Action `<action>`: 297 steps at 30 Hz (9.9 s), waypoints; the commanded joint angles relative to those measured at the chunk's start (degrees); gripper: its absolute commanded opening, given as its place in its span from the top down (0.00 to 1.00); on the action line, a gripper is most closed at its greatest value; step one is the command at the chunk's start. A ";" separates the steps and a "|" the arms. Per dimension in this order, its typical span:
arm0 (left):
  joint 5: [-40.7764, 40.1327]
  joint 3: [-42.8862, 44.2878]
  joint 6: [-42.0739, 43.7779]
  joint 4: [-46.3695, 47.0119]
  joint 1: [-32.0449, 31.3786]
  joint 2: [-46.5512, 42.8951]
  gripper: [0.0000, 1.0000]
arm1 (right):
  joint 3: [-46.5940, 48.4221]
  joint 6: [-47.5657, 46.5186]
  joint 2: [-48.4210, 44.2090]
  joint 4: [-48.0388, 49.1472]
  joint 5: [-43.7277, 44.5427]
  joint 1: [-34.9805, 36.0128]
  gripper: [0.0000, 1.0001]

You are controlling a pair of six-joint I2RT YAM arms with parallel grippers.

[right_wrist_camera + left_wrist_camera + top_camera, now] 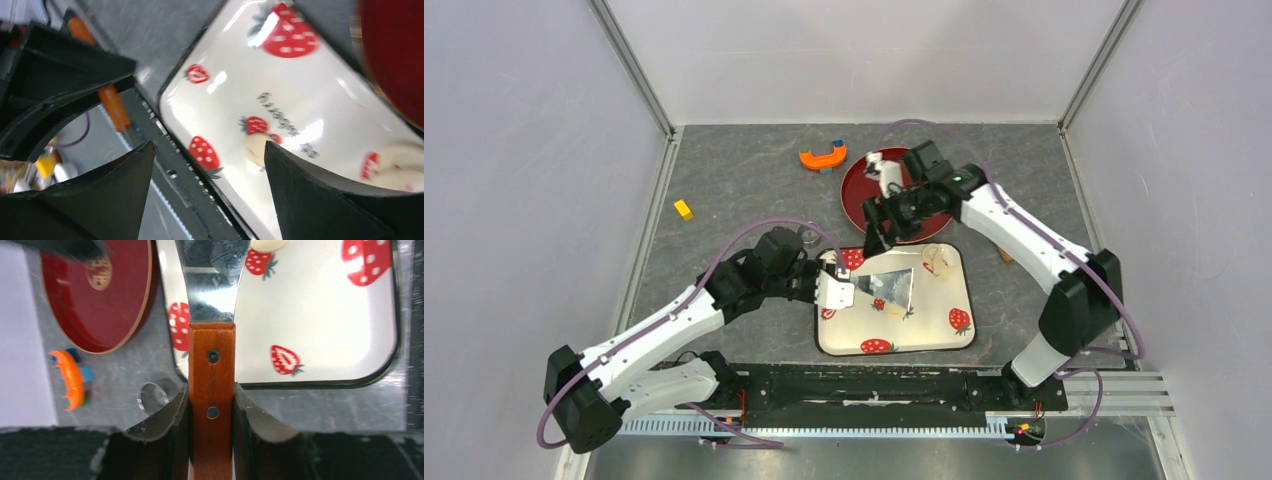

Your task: Roll out the dumpling wrappers from the dough

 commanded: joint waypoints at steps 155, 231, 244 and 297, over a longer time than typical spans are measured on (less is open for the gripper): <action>-3.58 -19.79 -9.46 17.13 2.27 8.04 0.98 | -45.97 -5.07 -10.29 14.69 11.17 -30.76 0.86; -11.21 -6.33 -13.97 14.85 -1.72 17.43 0.98 | -45.44 -5.55 -8.73 15.13 8.01 -30.78 0.86; -10.99 -8.72 -11.30 14.85 -4.05 15.46 0.98 | -45.44 -5.72 -8.66 15.11 7.83 -30.74 0.86; -8.71 -13.58 -3.96 10.73 -4.60 11.29 0.98 | -45.62 -5.56 -8.56 15.22 7.17 -30.74 0.92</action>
